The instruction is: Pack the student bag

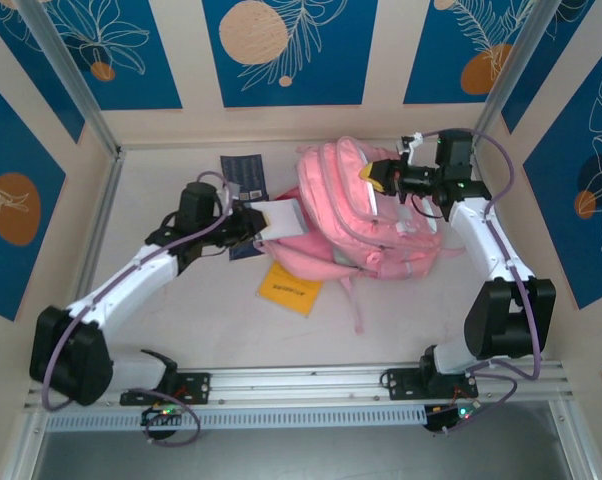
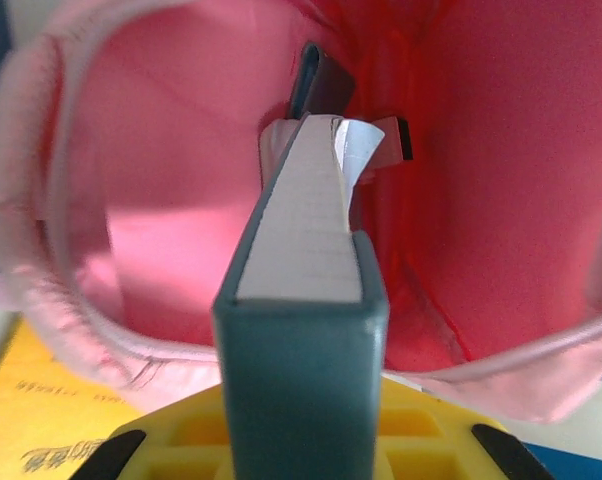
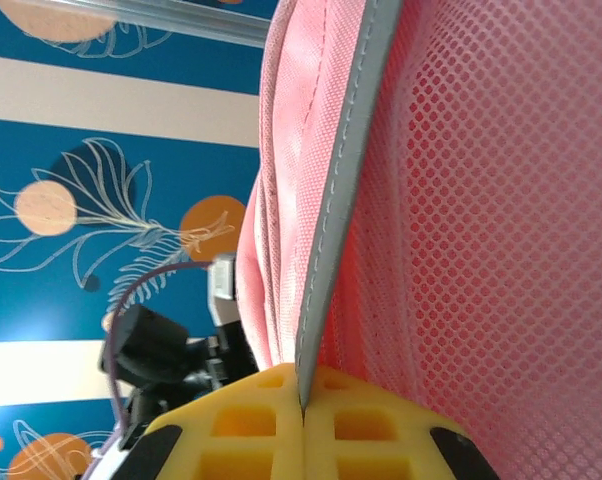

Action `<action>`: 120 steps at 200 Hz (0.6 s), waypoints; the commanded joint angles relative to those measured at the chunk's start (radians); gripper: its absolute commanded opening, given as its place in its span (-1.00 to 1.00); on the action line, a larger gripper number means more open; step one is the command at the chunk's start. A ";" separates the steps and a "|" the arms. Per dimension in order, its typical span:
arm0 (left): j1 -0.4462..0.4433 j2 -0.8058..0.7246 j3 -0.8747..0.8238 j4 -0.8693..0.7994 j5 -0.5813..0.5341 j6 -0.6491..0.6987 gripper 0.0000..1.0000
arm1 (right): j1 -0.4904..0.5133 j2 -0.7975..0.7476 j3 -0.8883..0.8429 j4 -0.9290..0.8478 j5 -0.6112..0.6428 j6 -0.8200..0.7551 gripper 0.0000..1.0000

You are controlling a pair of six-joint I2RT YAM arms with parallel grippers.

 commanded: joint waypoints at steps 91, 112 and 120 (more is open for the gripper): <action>-0.230 0.520 0.357 0.464 0.154 -0.201 -1.00 | 0.005 -0.044 0.011 0.237 -0.236 0.061 -1.00; -0.272 0.628 0.424 0.495 0.156 -0.244 -1.00 | 0.003 -0.049 0.010 0.244 -0.231 0.071 -1.00; -0.286 0.668 0.451 0.505 0.155 -0.260 -1.00 | 0.001 -0.053 0.007 0.247 -0.225 0.073 -1.00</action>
